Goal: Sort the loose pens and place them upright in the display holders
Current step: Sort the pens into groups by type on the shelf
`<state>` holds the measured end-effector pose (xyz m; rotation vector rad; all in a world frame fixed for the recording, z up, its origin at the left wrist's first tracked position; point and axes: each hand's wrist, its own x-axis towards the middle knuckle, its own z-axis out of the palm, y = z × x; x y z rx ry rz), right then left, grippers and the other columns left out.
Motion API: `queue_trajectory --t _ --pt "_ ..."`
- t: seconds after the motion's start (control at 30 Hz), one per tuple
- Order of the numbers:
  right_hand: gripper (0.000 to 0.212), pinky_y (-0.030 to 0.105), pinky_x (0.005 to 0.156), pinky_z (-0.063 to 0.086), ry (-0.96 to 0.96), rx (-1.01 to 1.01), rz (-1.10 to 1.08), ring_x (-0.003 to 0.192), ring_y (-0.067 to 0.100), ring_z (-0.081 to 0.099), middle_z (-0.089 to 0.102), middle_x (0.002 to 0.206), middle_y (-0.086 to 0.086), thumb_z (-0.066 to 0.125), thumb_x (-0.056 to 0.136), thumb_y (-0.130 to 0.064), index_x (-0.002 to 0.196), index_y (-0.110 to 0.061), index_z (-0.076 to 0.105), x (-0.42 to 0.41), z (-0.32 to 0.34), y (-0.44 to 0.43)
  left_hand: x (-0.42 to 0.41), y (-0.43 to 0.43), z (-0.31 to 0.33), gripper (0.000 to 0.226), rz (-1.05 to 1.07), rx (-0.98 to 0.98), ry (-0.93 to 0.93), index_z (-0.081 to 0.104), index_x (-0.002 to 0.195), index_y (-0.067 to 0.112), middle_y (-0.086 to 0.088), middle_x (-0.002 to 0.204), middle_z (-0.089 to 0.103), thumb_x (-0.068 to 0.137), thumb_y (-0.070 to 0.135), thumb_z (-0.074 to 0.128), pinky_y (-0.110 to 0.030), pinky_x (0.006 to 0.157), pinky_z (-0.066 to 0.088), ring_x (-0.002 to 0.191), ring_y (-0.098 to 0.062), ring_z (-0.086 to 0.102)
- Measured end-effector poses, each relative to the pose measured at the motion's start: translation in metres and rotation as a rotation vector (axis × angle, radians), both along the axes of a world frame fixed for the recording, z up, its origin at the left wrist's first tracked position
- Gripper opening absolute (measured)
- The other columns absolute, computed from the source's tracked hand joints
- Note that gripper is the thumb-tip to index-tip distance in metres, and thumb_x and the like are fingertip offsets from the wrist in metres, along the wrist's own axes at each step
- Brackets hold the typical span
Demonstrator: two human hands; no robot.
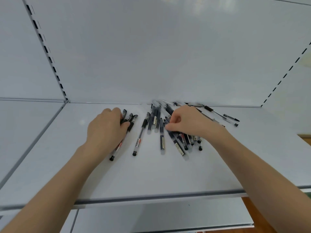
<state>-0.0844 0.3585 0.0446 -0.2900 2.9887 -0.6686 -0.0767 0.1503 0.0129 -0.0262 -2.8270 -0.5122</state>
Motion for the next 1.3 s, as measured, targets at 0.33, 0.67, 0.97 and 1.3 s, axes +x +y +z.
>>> queue_trajectory --t 0.33,0.67,0.97,1.3 --pt "0.023 0.023 0.055 0.039 0.008 0.111 0.016 0.072 0.017 0.054 0.060 0.072 0.003 0.062 0.084 -0.020 0.086 0.002 0.069 -0.002 -0.001 -0.001 0.015 0.069 0.011 0.045 -0.271 -0.180 -0.117 0.049 0.067 0.014 -0.001 0.079 0.053 0.083 0.056 0.050 -0.028 0.063 0.037 0.078 -0.022 0.052" --pt "0.018 0.019 0.057 0.035 0.236 -0.137 -0.085 0.078 0.013 0.050 0.064 0.088 0.004 0.056 0.088 -0.017 0.095 -0.005 0.067 -0.048 0.003 0.002 0.022 0.041 0.022 0.022 -0.158 -0.049 -0.180 0.054 0.077 0.006 -0.008 0.074 0.058 0.082 0.027 0.050 -0.030 0.057 0.037 0.077 -0.028 0.055" --pt "0.021 0.033 0.075 0.046 0.120 0.138 0.001 0.085 0.029 0.059 0.065 0.098 0.017 0.062 0.085 -0.017 0.093 0.003 0.061 -0.100 -0.012 -0.040 0.030 0.008 0.014 0.010 -0.083 0.550 -0.175 0.051 0.077 0.008 -0.002 0.069 0.066 0.083 0.014 0.057 -0.032 0.062 0.055 0.049 0.000 0.063" --pt "0.012 0.019 0.065 0.050 -0.001 -0.681 -0.028 0.070 0.007 0.060 0.064 0.085 0.002 0.051 0.094 -0.017 0.094 -0.011 0.061 -0.049 0.025 -0.013 0.026 0.010 0.024 0.012 -0.116 0.680 -0.046 0.055 0.094 0.022 0.002 0.072 0.055 0.089 0.015 0.047 -0.027 0.055 0.040 0.063 -0.020 0.051"
